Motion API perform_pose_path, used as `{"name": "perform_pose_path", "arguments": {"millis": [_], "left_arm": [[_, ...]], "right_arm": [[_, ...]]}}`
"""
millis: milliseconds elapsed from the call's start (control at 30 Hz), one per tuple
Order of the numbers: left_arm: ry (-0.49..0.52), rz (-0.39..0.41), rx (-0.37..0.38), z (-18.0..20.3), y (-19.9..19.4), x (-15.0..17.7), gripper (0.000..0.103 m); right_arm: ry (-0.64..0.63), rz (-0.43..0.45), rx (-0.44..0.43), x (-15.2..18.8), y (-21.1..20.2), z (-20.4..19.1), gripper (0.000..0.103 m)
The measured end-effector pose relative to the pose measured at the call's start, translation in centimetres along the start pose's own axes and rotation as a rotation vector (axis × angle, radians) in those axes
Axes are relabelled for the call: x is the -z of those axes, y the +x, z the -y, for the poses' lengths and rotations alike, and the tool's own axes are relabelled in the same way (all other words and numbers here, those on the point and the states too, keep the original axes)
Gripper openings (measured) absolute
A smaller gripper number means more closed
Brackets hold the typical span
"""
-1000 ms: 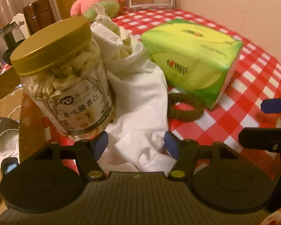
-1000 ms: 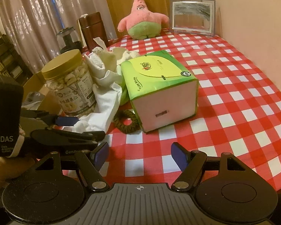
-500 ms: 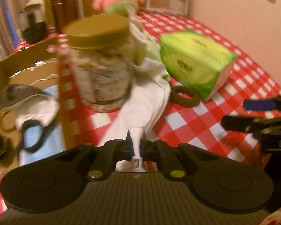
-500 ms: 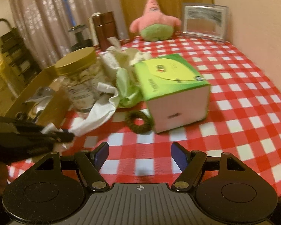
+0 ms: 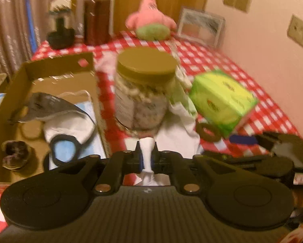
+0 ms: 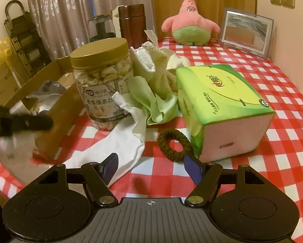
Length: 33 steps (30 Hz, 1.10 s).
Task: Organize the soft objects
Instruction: 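Pull the white cloth toward the cardboard tray with the left gripper, then lift the white cloth with the left gripper while the right gripper grasps the brown hair tie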
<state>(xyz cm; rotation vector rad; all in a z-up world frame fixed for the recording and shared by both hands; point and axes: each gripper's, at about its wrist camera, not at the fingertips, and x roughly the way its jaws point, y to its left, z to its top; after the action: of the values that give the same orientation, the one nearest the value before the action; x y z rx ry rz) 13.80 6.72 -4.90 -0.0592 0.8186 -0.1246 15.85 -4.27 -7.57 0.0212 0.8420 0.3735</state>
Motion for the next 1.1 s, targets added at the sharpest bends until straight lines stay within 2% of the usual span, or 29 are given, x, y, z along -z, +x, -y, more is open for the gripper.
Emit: {"name": "perform_pose_path", "arguments": {"millis": [33,100,167,267,367,467,600,700,867,1000,1033,1100], "left_arm": [[0.008,-0.008,0.004,0.3,0.5,0.2,0.009],[0.029,-0.05,0.022,0.4,1.6,0.5,0.022],[0.058,-0.082,0.037,0.7,2.5,0.8,0.043],[0.123,-0.114,0.051,1.5,3.1,1.1,0.06],[0.189,-0.139,0.074,2.3,3.3,1.3,0.069],[0.26,-0.213,0.099,3.0,4.4,1.8,0.07],[0.357,-0.265,0.065,4.0,5.3,2.5,0.07],[0.367,-0.273,0.056,4.3,5.8,2.3,0.07],[0.474,-0.267,0.02,5.5,6.9,2.6,0.07],[0.479,-0.268,0.012,5.7,7.6,2.2,0.073],[0.482,-0.27,0.012,5.8,7.7,2.1,0.072],[0.501,-0.27,0.018,6.0,7.7,2.0,0.06]], "right_arm": [[-0.003,-0.001,0.001,0.0,0.2,0.1,0.072],[-0.002,-0.005,0.009,0.1,0.5,0.2,0.072],[0.018,-0.01,0.011,0.2,0.7,0.6,0.072],[0.048,-0.005,0.008,0.3,0.4,1.2,0.072],[0.068,-0.013,0.004,0.4,0.2,1.8,0.072],[0.111,-0.029,-0.016,0.7,0.1,2.4,0.072],[0.118,-0.028,-0.014,0.9,-0.3,2.6,0.072],[0.127,-0.026,-0.022,1.0,-0.4,2.7,0.072],[0.133,-0.023,-0.031,1.0,-0.5,2.7,0.072],[0.145,-0.024,-0.031,1.0,-0.5,2.9,0.072],[0.147,-0.022,-0.031,1.0,-0.5,3.0,0.072],[0.148,-0.019,-0.031,0.9,-0.6,3.0,0.072]]}}
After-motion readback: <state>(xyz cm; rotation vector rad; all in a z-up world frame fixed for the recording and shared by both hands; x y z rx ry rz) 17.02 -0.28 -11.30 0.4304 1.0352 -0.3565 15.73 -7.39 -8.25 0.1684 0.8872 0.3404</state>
